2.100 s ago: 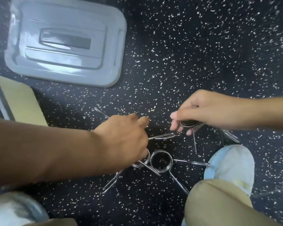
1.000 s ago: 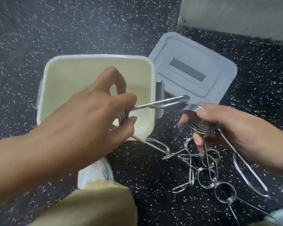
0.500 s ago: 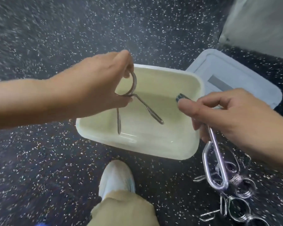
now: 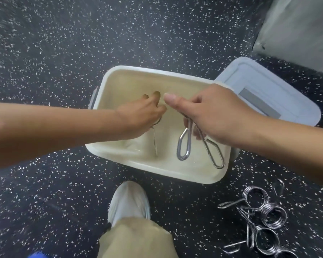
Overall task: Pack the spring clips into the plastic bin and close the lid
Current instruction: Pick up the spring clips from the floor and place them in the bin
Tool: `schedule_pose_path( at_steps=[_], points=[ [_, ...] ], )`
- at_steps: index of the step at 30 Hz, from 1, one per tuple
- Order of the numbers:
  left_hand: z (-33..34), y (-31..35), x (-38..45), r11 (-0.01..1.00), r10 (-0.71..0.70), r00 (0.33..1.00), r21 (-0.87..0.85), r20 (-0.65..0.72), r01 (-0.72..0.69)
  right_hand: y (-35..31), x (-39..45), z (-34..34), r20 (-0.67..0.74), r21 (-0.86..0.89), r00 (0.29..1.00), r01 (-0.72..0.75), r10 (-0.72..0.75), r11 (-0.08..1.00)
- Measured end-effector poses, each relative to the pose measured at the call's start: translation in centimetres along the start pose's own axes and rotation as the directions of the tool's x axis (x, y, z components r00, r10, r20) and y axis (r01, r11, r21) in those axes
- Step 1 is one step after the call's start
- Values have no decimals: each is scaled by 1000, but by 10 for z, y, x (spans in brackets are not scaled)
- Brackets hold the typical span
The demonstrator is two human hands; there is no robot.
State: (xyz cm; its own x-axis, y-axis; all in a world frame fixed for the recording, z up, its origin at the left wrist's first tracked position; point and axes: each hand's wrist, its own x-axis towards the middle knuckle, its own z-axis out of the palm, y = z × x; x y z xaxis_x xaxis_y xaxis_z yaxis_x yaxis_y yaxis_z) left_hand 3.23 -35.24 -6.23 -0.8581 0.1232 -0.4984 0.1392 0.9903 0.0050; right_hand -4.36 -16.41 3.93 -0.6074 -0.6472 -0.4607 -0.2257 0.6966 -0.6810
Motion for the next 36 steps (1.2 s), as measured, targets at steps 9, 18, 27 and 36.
schedule_pose_path(
  at_steps=[9, 18, 27, 36],
  points=[
    [7, 0, 0, 997, -75, 997, 19, 33, 74, 13, 25, 34, 40, -361, 995, -71, 91, 930],
    [-4, 1, -18, 956, -169, 986, -245, -14, 160, 20, 31, 46, 19, -487, 995, -73, 95, 870],
    [-47, 28, -112, 821, -353, 898, -547, -264, 162, 32, 69, 85, -23, -718, 996, -76, 85, 692],
    [-62, 42, -132, 808, -337, 899, -576, -280, 124, 39, 79, 109, -116, -778, 984, -174, 134, 604]
  ],
)
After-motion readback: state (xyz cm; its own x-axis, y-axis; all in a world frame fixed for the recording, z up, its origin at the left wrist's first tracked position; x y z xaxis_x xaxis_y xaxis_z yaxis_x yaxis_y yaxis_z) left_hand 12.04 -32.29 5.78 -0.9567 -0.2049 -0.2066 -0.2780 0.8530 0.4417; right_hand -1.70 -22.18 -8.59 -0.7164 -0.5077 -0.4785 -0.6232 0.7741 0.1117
